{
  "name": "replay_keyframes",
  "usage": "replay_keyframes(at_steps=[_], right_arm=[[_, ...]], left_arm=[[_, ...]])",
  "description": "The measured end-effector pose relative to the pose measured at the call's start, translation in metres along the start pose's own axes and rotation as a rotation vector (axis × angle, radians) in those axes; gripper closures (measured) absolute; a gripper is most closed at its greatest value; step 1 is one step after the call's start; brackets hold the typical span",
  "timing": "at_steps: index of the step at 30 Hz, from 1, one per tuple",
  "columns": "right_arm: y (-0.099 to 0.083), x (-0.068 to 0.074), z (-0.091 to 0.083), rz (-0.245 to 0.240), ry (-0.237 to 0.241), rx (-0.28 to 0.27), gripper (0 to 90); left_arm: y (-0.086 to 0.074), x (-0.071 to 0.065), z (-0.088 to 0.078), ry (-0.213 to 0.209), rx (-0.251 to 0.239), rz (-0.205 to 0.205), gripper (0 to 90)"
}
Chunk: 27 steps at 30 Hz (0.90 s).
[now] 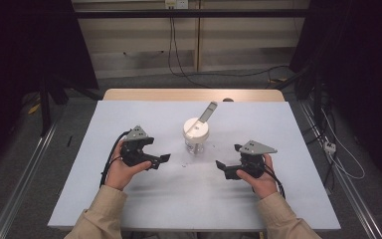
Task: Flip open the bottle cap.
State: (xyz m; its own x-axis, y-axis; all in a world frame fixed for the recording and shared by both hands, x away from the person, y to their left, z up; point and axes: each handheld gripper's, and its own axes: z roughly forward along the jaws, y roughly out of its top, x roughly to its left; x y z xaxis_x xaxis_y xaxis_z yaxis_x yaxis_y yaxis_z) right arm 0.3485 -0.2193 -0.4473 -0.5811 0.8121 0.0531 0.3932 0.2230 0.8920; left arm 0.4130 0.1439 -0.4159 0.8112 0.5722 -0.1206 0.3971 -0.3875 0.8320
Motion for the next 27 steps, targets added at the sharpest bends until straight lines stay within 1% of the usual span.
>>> replay_keyframes(at_steps=[6, 10, 11, 12, 13, 14, 16, 17, 18, 20, 22, 25, 27], right_arm=[[-0.003, -0.001, -0.006, -0.004, 0.002, -0.002, 6.9], [-0.005, -0.003, -0.009, 0.003, 0.003, -0.004, 6.9], [-0.006, -0.003, -0.010, 0.009, 0.002, -0.004, 6.9], [-0.007, -0.004, -0.011, 0.010, 0.001, -0.006, 6.9], [-0.007, -0.004, -0.012, 0.010, -0.002, -0.007, 6.9], [-0.008, -0.005, -0.014, 0.009, -0.005, -0.008, 6.9], [-0.009, -0.006, -0.016, 0.009, -0.008, -0.008, 6.9], [-0.010, -0.007, -0.017, 0.010, -0.010, -0.008, 6.9], [-0.011, -0.007, -0.019, 0.010, -0.012, -0.007, 7.0], [-0.012, -0.008, -0.021, 0.011, -0.016, -0.008, 7.0], [-0.013, -0.009, -0.024, 0.015, -0.018, -0.010, 7.0], [-0.015, -0.010, -0.027, 0.015, -0.024, -0.009, 7.1], [-0.016, -0.011, -0.028, 0.017, -0.027, -0.008, 7.1]], left_arm=[[-0.008, 0.002, -0.007, 0.008, -0.010, -0.001, 7.1], [-0.013, 0.003, -0.011, 0.010, -0.003, -0.004, 7.1], [-0.014, 0.003, -0.012, 0.007, -0.005, -0.008, 7.1], [-0.015, 0.004, -0.013, 0.014, 0.000, -0.005, 6.9], [-0.017, 0.004, -0.014, 0.016, -0.008, -0.001, 6.8], [-0.017, 0.004, -0.014, 0.013, -0.011, -0.005, 6.8], [-0.020, 0.004, -0.016, 0.019, -0.002, -0.010, 6.8], [-0.022, 0.005, -0.017, 0.015, 0.000, -0.010, 6.8], [-0.023, 0.006, -0.018, 0.016, -0.005, -0.012, 6.7], [-0.026, 0.007, -0.021, 0.025, -0.002, -0.011, 6.8], [-0.029, 0.008, -0.024, 0.031, -0.007, -0.021, 6.8], [-0.031, 0.009, -0.028, 0.042, -0.006, -0.017, 6.4], [-0.034, 0.010, -0.031, 0.041, -0.009, -0.025, 6.5]])
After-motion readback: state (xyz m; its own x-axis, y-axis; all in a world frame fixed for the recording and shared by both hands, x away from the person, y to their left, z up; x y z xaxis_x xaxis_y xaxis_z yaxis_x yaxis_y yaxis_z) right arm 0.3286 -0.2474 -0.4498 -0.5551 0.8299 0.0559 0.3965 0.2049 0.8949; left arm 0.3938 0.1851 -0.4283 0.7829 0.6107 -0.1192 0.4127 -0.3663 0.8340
